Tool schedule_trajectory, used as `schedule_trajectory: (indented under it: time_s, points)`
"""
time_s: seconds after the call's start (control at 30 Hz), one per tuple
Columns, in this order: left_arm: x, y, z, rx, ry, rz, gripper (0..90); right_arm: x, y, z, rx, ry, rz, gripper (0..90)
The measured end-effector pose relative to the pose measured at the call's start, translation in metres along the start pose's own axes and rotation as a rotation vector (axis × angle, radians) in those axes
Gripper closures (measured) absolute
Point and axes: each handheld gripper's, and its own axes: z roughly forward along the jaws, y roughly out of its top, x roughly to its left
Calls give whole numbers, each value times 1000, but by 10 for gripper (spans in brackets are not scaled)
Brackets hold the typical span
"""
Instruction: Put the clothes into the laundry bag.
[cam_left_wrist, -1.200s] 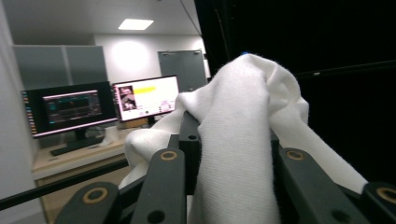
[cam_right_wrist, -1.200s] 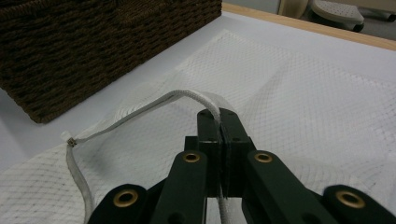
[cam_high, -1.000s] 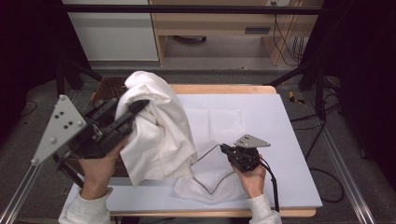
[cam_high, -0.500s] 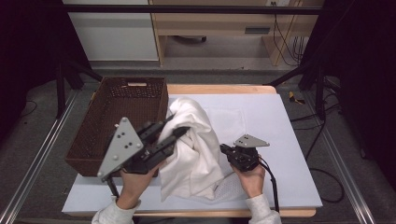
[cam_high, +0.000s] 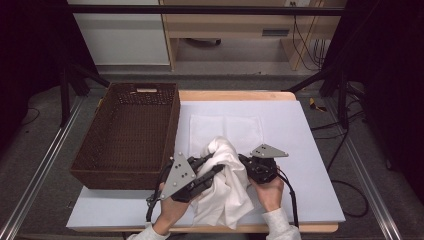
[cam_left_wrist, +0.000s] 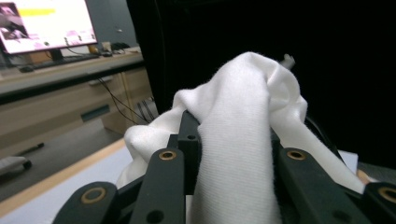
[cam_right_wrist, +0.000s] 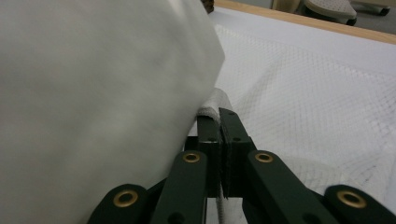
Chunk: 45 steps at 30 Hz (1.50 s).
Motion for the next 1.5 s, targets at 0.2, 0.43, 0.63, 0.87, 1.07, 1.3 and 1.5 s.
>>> schedule_trajectory:
  time_s: [0.2, 0.43, 0.63, 0.87, 1.07, 1.3, 1.5]
  points:
    - [-9, -27, 3, 63, -33, -11, 709, -1, -3, 3, 14, -14, 0, 890]
    - [-14, -53, 3, 199, -46, -17, 711, -3, -2, 1, -1, -17, 2, 890]
    - [-16, -83, 21, 328, -49, -26, 711, -2, -1, 0, -9, -16, 0, 889]
    - [-15, -101, 37, 351, -27, -26, 617, -1, -4, 3, 13, -31, -8, 889]
    - [-8, -81, 29, 373, -6, -47, 327, -3, -4, 3, 7, -23, -7, 889]
    - [13, -67, 45, 403, 38, -37, 45, -3, -4, 3, 6, -21, -8, 889]
    - [18, -93, 66, 454, -25, -95, 68, 1, -1, 2, 4, -19, -20, 891]
